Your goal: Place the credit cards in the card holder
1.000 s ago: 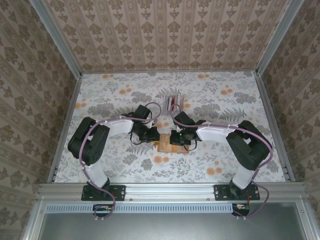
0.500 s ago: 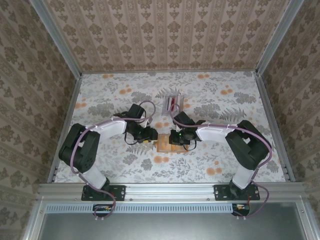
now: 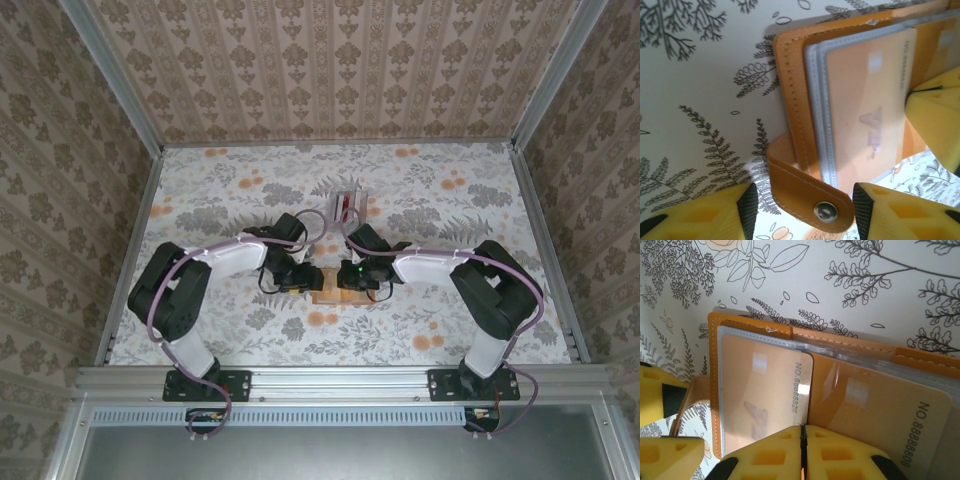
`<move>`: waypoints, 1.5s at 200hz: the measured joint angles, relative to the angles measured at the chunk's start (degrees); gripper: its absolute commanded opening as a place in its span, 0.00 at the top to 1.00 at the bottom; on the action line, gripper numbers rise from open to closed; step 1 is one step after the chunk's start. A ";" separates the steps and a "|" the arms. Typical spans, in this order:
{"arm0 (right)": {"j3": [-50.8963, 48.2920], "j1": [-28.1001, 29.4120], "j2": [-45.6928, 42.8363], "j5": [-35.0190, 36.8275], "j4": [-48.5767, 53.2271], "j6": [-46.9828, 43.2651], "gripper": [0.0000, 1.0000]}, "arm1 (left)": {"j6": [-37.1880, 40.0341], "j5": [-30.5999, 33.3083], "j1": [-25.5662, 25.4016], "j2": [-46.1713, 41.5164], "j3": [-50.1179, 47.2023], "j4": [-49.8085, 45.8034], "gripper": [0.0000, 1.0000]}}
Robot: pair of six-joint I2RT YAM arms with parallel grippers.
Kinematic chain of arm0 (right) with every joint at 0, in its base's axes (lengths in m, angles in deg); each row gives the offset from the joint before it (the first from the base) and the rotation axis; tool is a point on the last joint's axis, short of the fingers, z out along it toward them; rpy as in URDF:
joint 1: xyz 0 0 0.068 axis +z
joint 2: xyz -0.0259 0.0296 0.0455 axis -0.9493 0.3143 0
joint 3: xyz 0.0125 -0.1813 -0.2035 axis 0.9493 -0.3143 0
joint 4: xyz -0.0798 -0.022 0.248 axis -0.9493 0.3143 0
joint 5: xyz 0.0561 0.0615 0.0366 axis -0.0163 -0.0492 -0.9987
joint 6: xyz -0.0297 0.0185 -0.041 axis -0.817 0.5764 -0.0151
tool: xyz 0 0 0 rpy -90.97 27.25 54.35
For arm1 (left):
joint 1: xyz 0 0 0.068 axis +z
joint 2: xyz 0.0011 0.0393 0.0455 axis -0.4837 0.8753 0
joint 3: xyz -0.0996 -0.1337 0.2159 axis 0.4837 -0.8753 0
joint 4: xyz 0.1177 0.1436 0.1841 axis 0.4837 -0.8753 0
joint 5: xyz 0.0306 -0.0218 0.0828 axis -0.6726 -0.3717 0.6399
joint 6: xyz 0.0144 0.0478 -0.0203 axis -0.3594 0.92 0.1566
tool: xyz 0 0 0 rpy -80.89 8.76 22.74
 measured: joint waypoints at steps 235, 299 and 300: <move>-2.14 -0.09 -7.23 -3.43 0.28 2.47 0.51 | -0.94 -0.02 0.11 -5.81 5.53 -1.79 1.00; -2.80 0.20 -7.21 -4.42 -2.32 4.22 0.45 | -2.45 -1.09 0.11 -6.60 5.53 -1.49 1.00; -2.80 0.20 -7.19 -4.46 -2.34 4.26 0.45 | -2.47 -1.11 0.11 -6.60 5.53 -1.49 1.00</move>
